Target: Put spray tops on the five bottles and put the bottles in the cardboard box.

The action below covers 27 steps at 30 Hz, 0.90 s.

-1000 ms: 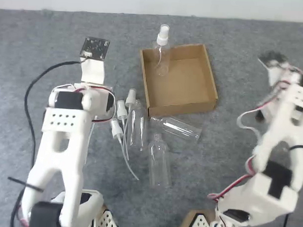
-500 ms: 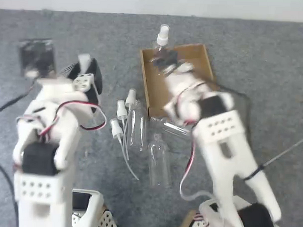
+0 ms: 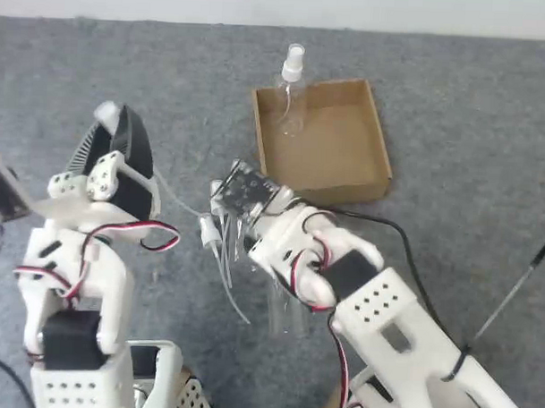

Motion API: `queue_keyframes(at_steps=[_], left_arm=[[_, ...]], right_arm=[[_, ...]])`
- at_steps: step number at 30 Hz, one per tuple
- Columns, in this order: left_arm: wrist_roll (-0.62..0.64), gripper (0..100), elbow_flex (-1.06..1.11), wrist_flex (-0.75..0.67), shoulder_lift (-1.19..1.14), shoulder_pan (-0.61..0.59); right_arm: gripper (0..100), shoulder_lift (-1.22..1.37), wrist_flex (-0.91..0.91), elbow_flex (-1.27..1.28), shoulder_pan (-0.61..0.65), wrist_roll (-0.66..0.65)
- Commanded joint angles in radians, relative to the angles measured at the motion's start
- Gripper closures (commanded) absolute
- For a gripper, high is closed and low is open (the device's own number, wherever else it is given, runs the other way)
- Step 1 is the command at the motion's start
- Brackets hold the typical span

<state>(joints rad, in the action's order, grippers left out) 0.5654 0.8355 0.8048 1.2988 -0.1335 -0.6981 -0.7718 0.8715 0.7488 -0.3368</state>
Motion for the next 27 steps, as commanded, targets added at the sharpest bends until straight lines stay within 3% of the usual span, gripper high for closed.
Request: queue_keyframes(at_steps=[1,6,27], left_arm=[[0.015,99,0.018,-0.043,0.046,0.057],[0.015,99,0.013,-0.046,0.018,0.110],[0.029,99,0.131,-0.213,0.008,0.115]], right_arm=[[99.2,-0.042,0.025,-0.006,0.042,0.011],[99.2,-0.025,0.038,-0.006,0.051,0.011],[99.2,-0.027,0.035,-0.006,0.051,0.012]])
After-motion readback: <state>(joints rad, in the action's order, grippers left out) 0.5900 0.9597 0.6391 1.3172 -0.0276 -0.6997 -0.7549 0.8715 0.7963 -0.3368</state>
